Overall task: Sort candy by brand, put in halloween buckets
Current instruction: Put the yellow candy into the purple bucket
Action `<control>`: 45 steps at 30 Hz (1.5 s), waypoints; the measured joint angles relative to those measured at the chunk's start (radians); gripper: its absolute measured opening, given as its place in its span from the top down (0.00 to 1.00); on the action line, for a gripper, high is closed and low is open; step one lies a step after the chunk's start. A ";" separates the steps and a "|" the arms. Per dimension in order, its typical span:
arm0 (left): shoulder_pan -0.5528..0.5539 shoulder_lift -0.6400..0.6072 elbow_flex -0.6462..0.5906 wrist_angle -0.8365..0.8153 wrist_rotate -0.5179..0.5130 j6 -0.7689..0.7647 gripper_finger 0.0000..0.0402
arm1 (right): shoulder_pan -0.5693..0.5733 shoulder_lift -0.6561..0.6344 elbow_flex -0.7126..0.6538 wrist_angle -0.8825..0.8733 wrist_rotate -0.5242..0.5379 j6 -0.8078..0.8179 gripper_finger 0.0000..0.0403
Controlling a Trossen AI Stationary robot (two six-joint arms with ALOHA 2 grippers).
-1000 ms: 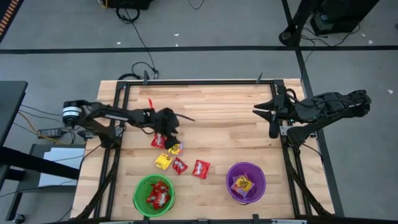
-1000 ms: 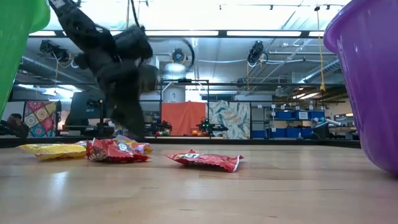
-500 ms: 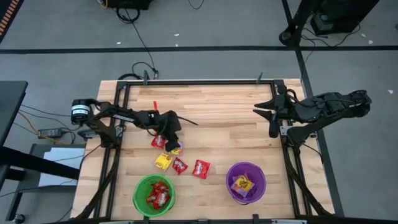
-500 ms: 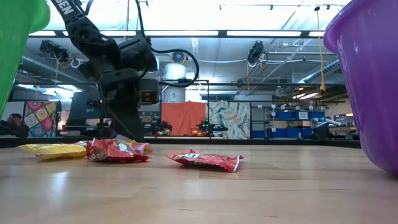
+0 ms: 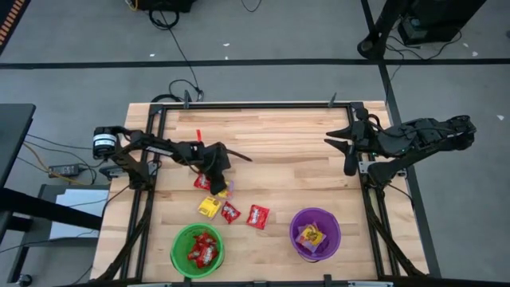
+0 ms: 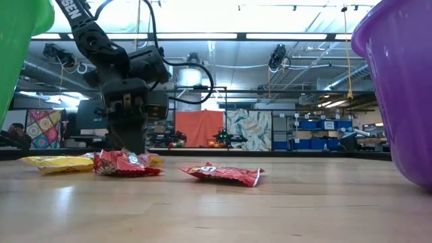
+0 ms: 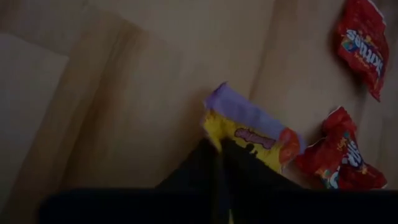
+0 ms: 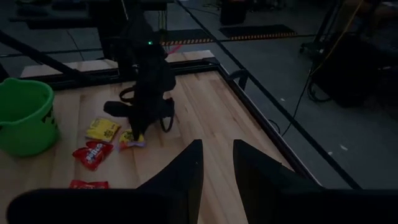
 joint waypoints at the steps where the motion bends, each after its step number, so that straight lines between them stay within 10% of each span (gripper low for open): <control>1: 0.005 0.000 -0.001 0.000 0.001 0.000 0.95 | 0.000 0.000 0.000 0.000 0.000 0.000 0.75; 22: -0.013 0.002 0.412 0.026 0.163 0.082 0.98 | 0.000 0.000 0.000 0.000 0.060 -0.035 0.75; 31: -0.174 0.009 0.604 0.063 0.064 0.125 0.98 | -0.096 -0.013 0.000 -0.001 0.160 -0.119 0.75; 45: -0.284 0.297 0.831 0.248 0.022 0.108 0.98 | -0.240 -0.022 0.001 0.004 0.048 -0.129 0.75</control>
